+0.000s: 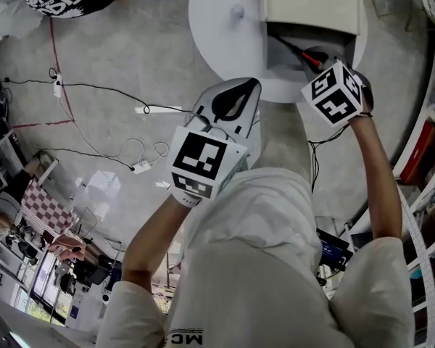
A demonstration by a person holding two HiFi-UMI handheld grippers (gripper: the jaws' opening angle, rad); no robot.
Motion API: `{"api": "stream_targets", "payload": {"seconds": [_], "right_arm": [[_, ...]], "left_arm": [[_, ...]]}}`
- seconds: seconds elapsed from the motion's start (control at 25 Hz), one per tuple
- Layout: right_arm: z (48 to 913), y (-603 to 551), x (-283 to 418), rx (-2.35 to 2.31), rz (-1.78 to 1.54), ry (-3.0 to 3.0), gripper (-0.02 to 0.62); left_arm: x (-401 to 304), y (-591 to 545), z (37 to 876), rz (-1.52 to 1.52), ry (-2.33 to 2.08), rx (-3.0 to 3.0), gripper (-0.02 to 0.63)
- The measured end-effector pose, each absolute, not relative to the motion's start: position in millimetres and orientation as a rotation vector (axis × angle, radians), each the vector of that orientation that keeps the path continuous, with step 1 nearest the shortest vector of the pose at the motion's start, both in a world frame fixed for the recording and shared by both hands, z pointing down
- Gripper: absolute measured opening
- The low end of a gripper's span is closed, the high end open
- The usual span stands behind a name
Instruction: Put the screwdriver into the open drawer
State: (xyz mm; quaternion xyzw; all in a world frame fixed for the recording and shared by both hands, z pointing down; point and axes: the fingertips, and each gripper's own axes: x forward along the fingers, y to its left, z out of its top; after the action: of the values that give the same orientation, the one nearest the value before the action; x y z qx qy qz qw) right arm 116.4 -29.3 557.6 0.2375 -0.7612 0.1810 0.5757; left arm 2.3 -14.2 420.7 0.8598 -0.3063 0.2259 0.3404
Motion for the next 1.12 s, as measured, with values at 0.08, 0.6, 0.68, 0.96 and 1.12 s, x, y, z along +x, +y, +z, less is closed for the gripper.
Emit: {"api": "stream_targets", "payload": {"seconds": [0.08,0.6,0.68,0.96,1.12], "right_arm": [[546,-25,118,0.578,0.438,-1.795,0.080],[454,-19,115,0.782,0.453,-1.891,0.074],[435,-17,115,0.828,0.462,-1.914,0.073],[370,-14,108,0.965,0.384,-1.994,0.073],[332,-11,104,1.067,0.343,-2.039,0.074]], "left_arm": [[3,-13,413,0.587,-0.797,2.250,0.011],[4,-13,363,0.547,-0.805,2.327,0.010],[3,-13,353,0.533,-0.812,2.335,0.010],[-3,-12,319,0.465,-0.859,2.365,0.009],[-4,-11,298,0.441,-0.858,2.417,0.010]]}}
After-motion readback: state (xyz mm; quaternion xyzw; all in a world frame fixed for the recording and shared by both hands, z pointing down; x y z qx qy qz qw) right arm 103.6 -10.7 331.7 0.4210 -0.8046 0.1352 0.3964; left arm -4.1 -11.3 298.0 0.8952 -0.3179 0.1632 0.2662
